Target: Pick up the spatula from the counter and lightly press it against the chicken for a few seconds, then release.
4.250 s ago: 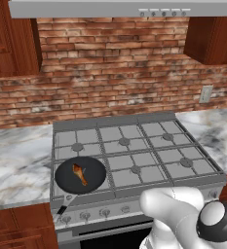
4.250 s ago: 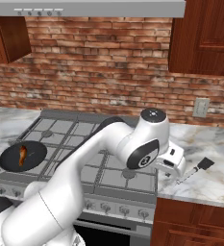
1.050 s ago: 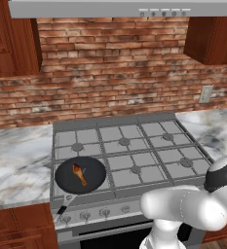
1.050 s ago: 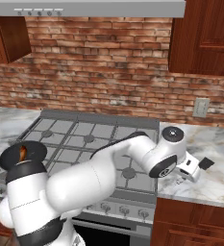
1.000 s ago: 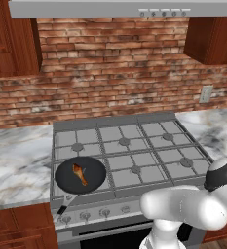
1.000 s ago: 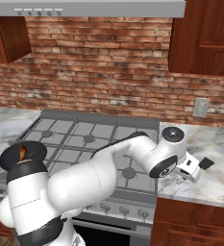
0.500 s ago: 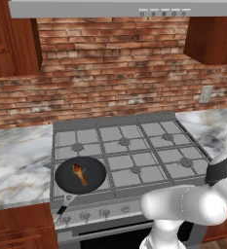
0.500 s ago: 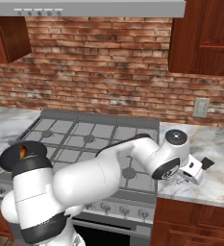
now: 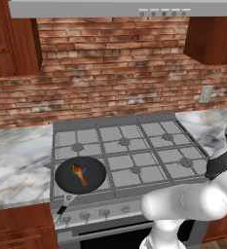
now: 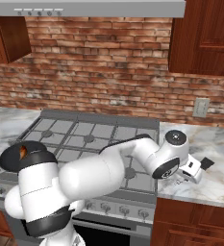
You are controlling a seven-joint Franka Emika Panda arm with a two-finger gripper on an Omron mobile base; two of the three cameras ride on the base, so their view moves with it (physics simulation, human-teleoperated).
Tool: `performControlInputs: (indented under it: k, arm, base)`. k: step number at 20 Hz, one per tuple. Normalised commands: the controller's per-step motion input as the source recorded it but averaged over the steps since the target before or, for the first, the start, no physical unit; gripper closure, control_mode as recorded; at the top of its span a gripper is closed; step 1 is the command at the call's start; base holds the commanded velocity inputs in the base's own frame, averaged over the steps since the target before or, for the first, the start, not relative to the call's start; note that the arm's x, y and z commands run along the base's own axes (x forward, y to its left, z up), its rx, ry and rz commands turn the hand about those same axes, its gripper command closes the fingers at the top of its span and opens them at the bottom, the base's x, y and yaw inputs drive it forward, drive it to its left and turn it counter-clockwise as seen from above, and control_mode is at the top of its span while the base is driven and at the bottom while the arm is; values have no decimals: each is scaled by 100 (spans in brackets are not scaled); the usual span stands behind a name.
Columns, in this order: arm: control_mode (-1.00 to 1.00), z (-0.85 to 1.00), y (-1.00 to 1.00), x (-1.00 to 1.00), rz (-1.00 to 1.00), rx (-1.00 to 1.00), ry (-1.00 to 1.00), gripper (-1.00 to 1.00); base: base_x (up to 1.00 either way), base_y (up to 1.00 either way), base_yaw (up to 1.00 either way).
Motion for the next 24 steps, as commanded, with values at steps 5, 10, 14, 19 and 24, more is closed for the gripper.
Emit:
performControlInputs:
  k: [5, 10, 14, 19, 24]
  arm:
    - [-100, -7, -2, 12, 0, 0, 0, -100]
    - [-100, -14, -4, 12, 0, 0, 0, -100]
    - [-100, -17, -5, 13, 0, 0, 0, -100]
    - [-100, -12, -7, 10, 0, 0, 0, -100]
    - [-100, -5, -13, 6, 0, 0, 0, -100]
  base:
    - [0, 0, 0]
    - [0, 0, 0]
    - [0, 0, 0]
    - [0, 0, 0]
    - [0, 0, 0]
